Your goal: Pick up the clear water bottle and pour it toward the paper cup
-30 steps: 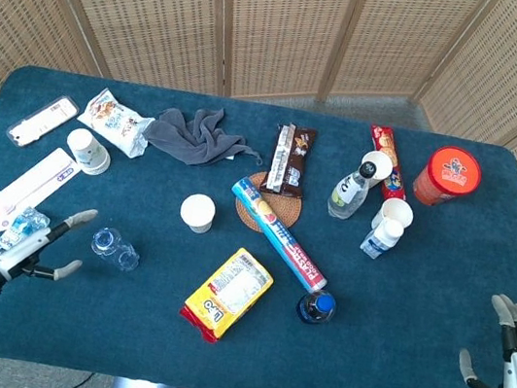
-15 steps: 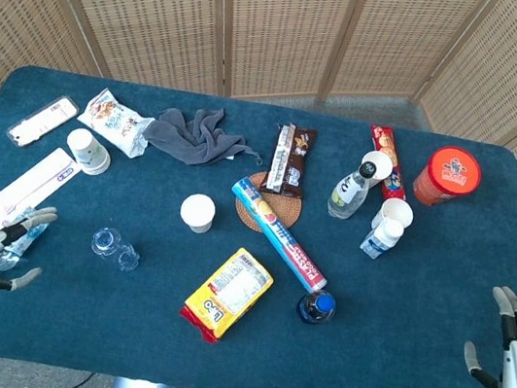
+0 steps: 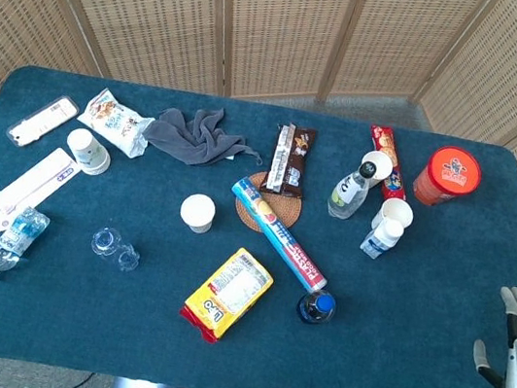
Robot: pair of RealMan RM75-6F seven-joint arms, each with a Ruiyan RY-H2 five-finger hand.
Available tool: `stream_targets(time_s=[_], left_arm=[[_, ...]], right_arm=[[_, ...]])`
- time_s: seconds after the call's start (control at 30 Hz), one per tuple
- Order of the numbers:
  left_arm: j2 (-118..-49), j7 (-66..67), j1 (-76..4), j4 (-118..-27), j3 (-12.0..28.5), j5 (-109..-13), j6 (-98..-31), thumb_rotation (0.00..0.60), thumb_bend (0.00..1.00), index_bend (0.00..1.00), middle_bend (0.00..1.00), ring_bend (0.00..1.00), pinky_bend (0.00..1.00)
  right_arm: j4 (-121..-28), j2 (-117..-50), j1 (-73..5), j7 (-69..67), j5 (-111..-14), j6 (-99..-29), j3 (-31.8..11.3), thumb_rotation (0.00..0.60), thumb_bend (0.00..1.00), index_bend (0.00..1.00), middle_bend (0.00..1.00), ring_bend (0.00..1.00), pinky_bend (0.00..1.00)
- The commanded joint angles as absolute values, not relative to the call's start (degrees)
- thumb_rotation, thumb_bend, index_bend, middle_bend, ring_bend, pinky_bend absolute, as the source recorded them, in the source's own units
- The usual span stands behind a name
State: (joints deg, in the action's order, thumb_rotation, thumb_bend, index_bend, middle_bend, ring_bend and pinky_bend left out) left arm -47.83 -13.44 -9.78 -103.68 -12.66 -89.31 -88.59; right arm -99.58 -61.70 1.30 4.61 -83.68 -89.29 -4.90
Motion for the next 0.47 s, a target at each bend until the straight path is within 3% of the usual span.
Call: stream_targets(time_s=[0.03,0.47], left_arm=[[-47.88,-5.22,-4.74,-108.03,-10.77,-85.99,-93.37,0.507,0.46,0.09,0.0,0.0,0.01],[-49.92,0.11,-0.38,-108.32,-8.72,-86.01,-95.0,0.513,0.45,0.09,0.0,0.0,0.0]], right_arm=[[-99.52,-61.86,1.48,5.2,-83.36,-89.56,-4.9,0.6,0.44,0.0,0.02,0.0,0.0],[-99.54,-62.51,0.88,5.54,-82.68,-88.27,-4.84,0.6,0.44,0.0,0.01,0.0,0.0]])
